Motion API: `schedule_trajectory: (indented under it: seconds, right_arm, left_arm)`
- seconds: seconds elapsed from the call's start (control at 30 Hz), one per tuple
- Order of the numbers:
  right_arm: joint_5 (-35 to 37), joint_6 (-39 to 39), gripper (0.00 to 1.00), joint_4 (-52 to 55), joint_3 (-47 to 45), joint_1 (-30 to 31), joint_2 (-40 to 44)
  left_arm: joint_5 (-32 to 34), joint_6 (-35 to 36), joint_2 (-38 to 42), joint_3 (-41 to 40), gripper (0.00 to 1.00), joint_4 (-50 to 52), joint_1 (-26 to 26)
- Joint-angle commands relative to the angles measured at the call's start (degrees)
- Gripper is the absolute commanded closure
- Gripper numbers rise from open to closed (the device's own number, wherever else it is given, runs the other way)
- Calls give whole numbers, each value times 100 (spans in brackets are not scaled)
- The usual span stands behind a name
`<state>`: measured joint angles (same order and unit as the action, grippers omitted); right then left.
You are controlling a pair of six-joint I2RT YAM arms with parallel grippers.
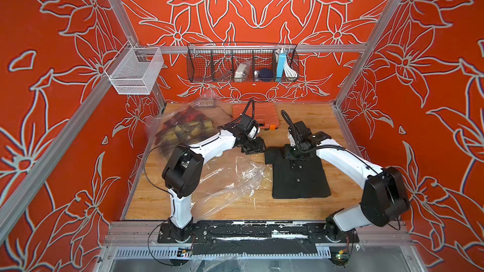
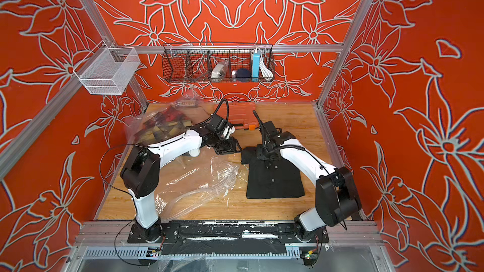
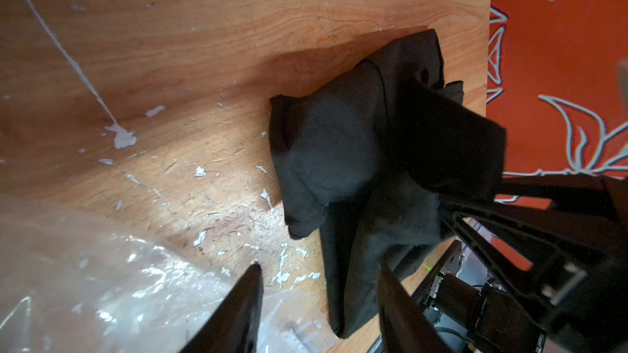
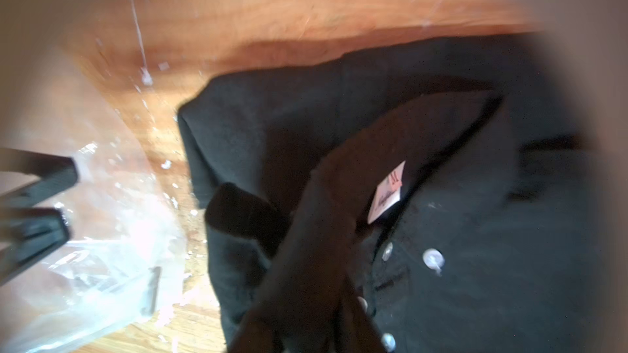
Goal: Place the folded shirt into the vacuum bag
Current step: Pick up the shirt from the center of the board.
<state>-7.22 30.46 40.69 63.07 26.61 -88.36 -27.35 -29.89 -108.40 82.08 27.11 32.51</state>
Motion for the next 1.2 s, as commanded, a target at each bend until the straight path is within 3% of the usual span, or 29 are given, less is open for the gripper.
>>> schedule_trajectory:
  seconds: [0.0, 0.1, 0.47, 0.6, 0.7, 0.83, 0.93, 1.17]
  right_arm:
    - [-242, 91, 92, -252, -118, -33, -281]
    - [-347, 189, 98, -499, -289, -33, -82]
    - [-829, 373, 100, -878, -1153, -424, 1641]
    - [-810, 316, 100, -782, -1191, -464, 1890]
    - [-785, 353, 100, -776, -1216, -529, 1990]
    - [-748, 373, 100, -821, -1281, -585, 2206]
    - [-684, 404, 100, -834, -1345, -646, 2366]
    - [-522, 505, 100, -913, -1405, -743, 2775]
  left_arm:
    - [-60, -25, -182, 115, 47, 170, -17]
    - [-39, 14, -330, 265, 47, 444, 0]
    - [-81, -43, -982, 615, 47, 526, 175]
    - [-272, -188, -1130, 775, 50, 319, 227]
    - [-405, -215, -1253, 939, 61, 327, 337]
    - [-615, -336, -1183, 1027, 88, 308, 420]
    - [-745, -425, -1016, 1094, 99, 232, 456]
    - [-1256, -834, -750, 1165, 100, -60, 829]
